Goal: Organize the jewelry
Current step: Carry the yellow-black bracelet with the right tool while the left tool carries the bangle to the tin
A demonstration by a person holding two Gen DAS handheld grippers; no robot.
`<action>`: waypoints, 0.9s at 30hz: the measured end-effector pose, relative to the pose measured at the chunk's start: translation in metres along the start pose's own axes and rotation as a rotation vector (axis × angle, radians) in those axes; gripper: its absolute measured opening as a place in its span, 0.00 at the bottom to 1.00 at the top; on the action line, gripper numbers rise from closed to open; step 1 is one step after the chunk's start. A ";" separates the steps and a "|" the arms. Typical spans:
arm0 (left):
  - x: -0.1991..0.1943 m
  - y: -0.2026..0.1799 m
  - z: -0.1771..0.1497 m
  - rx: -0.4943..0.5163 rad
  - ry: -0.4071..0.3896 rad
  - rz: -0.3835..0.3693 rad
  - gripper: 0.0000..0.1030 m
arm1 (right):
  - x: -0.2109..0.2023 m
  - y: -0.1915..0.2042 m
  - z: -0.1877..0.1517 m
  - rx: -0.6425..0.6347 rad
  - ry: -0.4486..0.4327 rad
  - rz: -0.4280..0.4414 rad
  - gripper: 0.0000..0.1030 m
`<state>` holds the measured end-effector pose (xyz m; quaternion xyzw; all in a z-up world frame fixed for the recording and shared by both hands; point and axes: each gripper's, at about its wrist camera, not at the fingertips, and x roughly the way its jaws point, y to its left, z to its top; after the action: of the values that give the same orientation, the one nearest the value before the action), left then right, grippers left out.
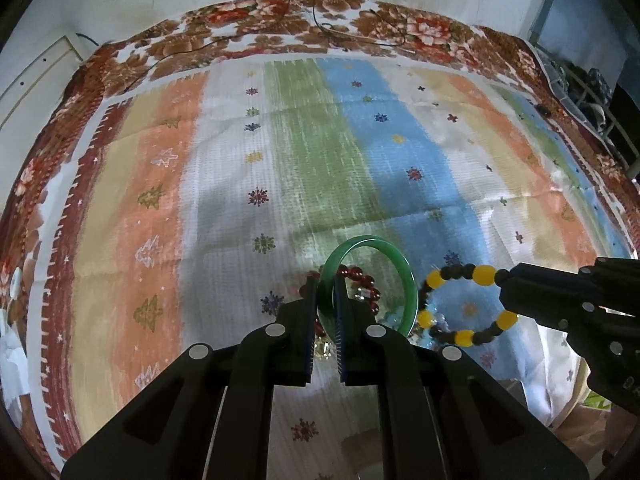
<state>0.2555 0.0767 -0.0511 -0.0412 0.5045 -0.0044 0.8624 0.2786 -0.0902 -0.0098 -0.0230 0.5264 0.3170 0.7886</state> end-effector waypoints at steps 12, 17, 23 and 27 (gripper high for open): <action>-0.037 0.000 -0.013 -0.030 -0.057 -0.017 0.07 | -0.025 0.021 -0.020 -0.054 -0.037 -0.010 0.11; -0.053 -0.002 -0.027 -0.052 -0.076 -0.038 0.07 | -0.042 0.027 -0.029 -0.071 -0.061 0.001 0.11; -0.072 -0.006 -0.045 -0.064 -0.103 -0.054 0.07 | -0.055 0.034 -0.043 -0.082 -0.065 0.008 0.11; -0.084 -0.007 -0.056 -0.077 -0.122 -0.072 0.08 | -0.063 0.037 -0.055 -0.089 -0.071 0.018 0.11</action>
<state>0.1662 0.0700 -0.0051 -0.0928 0.4492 -0.0133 0.8885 0.1987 -0.1114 0.0302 -0.0420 0.4839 0.3475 0.8020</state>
